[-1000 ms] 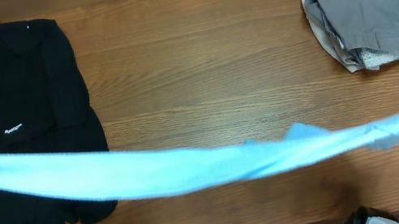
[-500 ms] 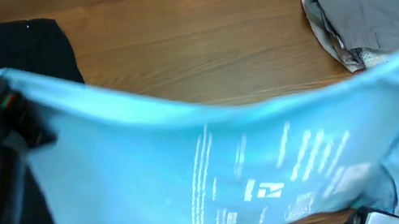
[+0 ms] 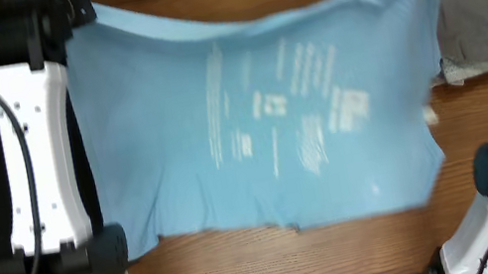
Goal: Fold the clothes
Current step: 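Lift the shirt with both grippers and swing it forward to spread it, then lay the shirt flat on the table and release both grippers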
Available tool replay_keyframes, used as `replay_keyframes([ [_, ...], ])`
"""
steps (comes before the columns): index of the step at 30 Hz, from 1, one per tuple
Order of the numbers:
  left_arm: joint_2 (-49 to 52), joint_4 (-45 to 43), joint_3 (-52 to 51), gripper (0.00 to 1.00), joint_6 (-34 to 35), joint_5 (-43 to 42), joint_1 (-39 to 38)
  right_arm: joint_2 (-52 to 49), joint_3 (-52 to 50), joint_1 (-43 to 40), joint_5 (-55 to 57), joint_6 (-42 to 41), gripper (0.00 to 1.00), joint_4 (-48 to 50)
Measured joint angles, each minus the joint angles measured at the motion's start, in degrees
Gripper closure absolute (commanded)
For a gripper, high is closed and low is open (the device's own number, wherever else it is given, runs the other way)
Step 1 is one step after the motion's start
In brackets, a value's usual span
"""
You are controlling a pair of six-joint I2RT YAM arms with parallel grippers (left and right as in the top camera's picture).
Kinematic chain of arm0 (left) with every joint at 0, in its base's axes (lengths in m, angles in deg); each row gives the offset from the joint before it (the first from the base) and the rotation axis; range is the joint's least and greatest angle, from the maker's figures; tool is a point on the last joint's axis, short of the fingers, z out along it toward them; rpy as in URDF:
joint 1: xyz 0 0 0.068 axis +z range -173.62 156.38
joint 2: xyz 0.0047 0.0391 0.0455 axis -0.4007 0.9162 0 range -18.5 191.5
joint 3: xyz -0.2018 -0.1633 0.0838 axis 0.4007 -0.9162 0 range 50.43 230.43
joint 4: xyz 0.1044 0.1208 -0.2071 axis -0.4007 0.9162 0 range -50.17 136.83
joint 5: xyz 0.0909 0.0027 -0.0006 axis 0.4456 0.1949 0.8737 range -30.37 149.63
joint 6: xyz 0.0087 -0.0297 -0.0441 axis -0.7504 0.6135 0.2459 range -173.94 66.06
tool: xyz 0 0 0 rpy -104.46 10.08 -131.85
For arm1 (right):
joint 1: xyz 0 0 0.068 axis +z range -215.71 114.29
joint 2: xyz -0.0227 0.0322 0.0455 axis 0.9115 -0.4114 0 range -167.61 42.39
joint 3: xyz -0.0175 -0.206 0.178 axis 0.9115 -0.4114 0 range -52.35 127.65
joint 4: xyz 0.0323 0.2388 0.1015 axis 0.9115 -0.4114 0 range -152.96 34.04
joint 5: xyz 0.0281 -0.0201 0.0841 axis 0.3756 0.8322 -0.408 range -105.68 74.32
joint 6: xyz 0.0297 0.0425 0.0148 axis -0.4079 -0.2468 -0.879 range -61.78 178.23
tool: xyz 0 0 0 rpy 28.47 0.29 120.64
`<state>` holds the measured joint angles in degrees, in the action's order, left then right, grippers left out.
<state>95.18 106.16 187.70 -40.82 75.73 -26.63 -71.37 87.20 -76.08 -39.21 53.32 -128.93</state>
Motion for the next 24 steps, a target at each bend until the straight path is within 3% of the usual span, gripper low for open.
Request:
replay_keyframes([
  [5, 9.53, -11.63, -0.11, 0.96, -0.04, -3.76, 1.86, -8.13, -0.04, 4.98, 1.97, 0.0, 0.96, 13.33],
  [9, 15.02, -14.91, -0.09, 0.96, -0.02, -4.9, 1.86, -12.72, -0.07, 7.06, 3.5, -0.33, 0.96, 17.79],
  [24, 18.86, -13.55, -0.39, 0.96, -0.07, -5.64, 1.92, -15.98, -0.04, 7.37, 6.23, -1.05, 0.96, 11.56],
])
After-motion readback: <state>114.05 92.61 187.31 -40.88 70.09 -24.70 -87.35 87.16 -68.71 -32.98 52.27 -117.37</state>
